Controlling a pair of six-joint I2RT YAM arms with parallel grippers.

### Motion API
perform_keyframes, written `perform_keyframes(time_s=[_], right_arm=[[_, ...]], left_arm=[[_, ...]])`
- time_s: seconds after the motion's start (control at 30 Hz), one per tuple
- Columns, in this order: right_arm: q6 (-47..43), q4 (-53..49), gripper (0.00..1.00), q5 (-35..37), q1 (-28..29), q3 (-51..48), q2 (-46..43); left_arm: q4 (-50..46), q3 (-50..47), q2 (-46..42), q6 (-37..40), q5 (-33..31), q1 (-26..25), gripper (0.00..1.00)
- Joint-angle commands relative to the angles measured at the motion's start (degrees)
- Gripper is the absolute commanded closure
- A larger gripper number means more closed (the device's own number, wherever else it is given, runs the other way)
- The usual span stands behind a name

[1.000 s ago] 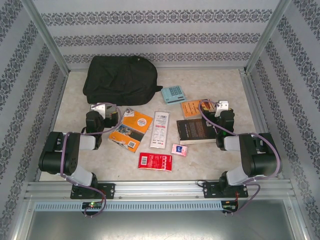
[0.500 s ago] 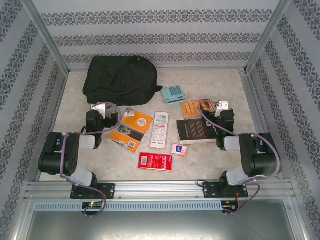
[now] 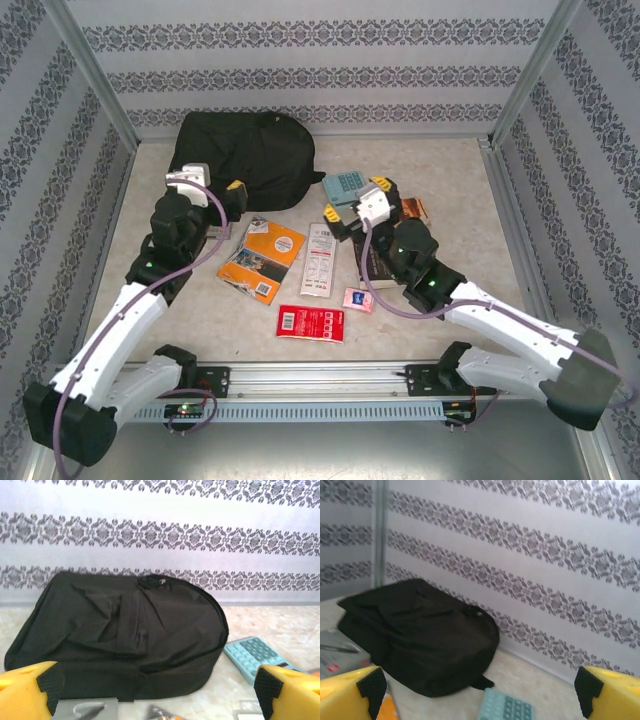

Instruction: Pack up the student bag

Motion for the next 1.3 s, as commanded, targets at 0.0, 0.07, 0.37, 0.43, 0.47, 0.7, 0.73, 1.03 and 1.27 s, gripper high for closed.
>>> perform_keyframes(time_s=[0.0,0.07,0.37,0.43,0.47,0.7,0.73,1.03,1.27], right_arm=[[9.81,-21.11,0.02,12.8,4.22,11.96,1.29],[16.35,-36.3,0.02,6.4,2.81,19.91,2.55],[39.49,-45.76,0.02,-22.79,-16.13,24.27,7.4],[39.85,-47.58,0.02,-19.16,-16.01,23.61,8.28],[39.39,-49.15,0.02,-19.39,-16.39,23.91,8.74],[38.52,-52.29,0.1,-20.98,-19.51,19.65,8.43],[38.9,-52.06,0.1,-21.11,-20.13,18.61,7.92],[39.27,-50.77,0.16,-24.31,-22.47,13.55,5.75],[38.78,-49.74,0.32,-25.1,-22.5,11.76,5.19]], left_arm=[[-26.0,6.79,-0.49,-14.39,-9.63,-0.14,0.0],[-32.53,10.03,1.67,-16.66,-8.43,0.39,0.0],[-33.69,23.47,25.4,-19.82,5.15,-0.03,0.0],[-34.11,29.79,33.2,-16.45,7.48,-0.97,0.0],[-34.59,32.76,36.67,-15.14,7.72,-1.4,0.0],[-47.05,64.79,65.14,-5.94,7.15,-6.07,0.11],[-48.44,69.03,68.38,-5.18,6.28,-6.92,0.11],[-54.79,94.37,88.11,-2.54,0.91,-10.1,0.17],[-51.39,94.61,91.6,0.39,-2.75,-10.06,0.43]])
